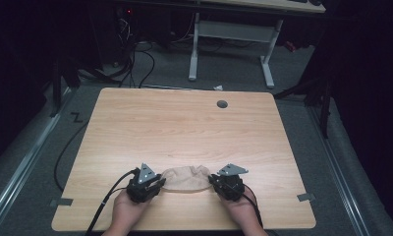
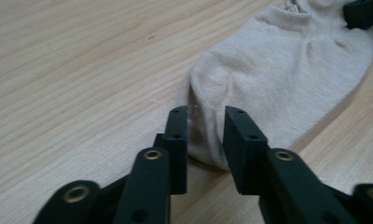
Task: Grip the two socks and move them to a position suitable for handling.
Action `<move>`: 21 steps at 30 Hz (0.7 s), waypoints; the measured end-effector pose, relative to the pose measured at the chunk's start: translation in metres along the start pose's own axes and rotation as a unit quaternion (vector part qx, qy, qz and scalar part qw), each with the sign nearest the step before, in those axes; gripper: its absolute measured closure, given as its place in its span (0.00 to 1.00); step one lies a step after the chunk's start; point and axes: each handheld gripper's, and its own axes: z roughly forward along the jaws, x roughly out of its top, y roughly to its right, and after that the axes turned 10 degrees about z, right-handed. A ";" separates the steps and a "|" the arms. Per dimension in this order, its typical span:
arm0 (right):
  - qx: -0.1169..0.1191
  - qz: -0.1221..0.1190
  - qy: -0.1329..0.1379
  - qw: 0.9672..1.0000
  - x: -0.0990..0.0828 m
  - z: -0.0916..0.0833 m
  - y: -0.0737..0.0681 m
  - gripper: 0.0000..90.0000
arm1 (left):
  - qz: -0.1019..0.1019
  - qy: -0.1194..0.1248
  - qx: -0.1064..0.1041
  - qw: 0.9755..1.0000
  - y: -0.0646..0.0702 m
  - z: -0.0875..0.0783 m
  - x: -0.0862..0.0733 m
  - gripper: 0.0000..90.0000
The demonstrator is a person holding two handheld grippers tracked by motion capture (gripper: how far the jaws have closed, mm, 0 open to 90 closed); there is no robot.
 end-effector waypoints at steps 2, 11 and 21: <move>0.001 0.005 0.001 1.000 0.000 0.000 0.001 0.88 | -0.002 0.004 0.003 1.000 -0.001 -0.001 0.001 0.73; 0.016 0.015 0.017 1.000 0.005 -0.003 0.001 0.76 | 0.007 0.014 0.012 1.000 -0.002 -0.002 0.008 0.72; 0.022 0.011 0.035 0.999 0.019 -0.007 0.000 0.71 | 0.021 0.023 0.033 0.999 -0.005 -0.009 0.018 0.68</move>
